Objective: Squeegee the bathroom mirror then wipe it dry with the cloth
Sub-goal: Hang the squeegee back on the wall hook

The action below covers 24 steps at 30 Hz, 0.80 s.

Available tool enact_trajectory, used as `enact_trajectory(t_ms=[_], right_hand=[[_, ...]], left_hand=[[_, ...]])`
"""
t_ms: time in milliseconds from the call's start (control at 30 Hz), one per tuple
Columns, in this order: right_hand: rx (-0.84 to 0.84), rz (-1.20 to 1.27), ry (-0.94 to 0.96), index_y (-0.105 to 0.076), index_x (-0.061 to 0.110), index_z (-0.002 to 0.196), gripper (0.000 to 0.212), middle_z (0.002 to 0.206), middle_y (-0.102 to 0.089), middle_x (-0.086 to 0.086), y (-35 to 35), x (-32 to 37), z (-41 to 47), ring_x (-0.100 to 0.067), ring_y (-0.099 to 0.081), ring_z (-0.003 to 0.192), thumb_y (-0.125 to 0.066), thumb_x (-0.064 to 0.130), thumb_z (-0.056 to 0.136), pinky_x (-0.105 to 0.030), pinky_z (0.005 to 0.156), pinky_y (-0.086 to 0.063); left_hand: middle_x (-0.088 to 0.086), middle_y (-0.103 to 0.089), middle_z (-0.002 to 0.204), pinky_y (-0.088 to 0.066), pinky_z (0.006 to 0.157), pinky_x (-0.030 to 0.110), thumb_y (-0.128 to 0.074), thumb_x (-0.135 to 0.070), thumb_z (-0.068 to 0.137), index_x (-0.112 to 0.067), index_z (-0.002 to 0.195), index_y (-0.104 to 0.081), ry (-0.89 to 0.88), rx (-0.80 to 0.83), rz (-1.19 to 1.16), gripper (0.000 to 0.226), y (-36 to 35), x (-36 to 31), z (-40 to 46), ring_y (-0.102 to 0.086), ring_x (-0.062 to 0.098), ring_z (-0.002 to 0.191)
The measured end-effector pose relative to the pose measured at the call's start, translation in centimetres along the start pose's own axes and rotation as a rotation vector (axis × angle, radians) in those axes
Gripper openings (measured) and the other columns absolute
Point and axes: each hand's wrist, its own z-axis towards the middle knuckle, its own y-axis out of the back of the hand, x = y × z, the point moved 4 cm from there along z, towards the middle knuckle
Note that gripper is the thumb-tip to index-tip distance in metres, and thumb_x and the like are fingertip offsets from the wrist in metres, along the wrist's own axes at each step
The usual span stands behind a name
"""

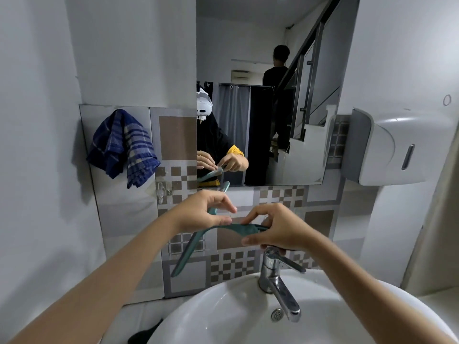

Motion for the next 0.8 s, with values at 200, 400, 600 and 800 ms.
enact_trajectory(t_ms=[200,400,600,800], right_hand=[[0.192,-0.013,0.041,-0.066,0.021,0.105,0.039,0.063,-0.072,0.000,1.9,2.3,0.8,-0.011,-0.056,0.044,-0.084,0.017,0.071,-0.021,0.036,-0.045],[0.087,0.240,0.058,-0.065,0.019,0.110,0.045,0.073,-0.071,-0.004,3.3,2.9,2.6,-0.013,-0.057,0.049,-0.082,0.012,0.070,-0.024,0.044,-0.051],[-0.134,0.537,0.118,-0.053,0.026,0.127,0.057,0.085,-0.074,-0.014,0.9,3.3,6.1,-0.019,-0.068,0.068,-0.076,0.008,0.078,-0.033,0.059,-0.059],[-0.270,0.486,0.256,-0.051,0.029,0.128,0.057,0.086,-0.073,-0.022,-3.0,5.7,11.2,-0.033,-0.072,0.077,-0.075,0.006,0.081,-0.043,0.069,-0.060]], left_hand=[[0.002,-0.071,0.088,-0.055,0.080,0.023,-0.068,0.007,0.077,-0.014,0.082,-0.068,0.030,0.066,-0.044,0.021,-0.4,-0.2,-1.8,-0.069,0.009,0.085],[0.008,-0.071,0.088,-0.058,0.080,0.035,-0.068,0.011,0.074,-0.006,0.080,-0.069,0.075,-0.051,-0.107,0.018,0.9,2.2,-3.3,-0.071,0.019,0.084],[-0.003,-0.070,0.085,-0.057,0.076,0.030,-0.074,0.002,0.073,-0.020,0.081,-0.068,0.019,-0.289,-0.202,0.024,2.4,4.8,-5.0,-0.067,0.019,0.081],[0.002,-0.066,0.092,-0.058,0.073,0.029,-0.075,0.002,0.071,-0.024,0.086,-0.065,0.030,-0.525,-0.220,0.032,3.2,8.5,-6.3,-0.067,0.019,0.082]])
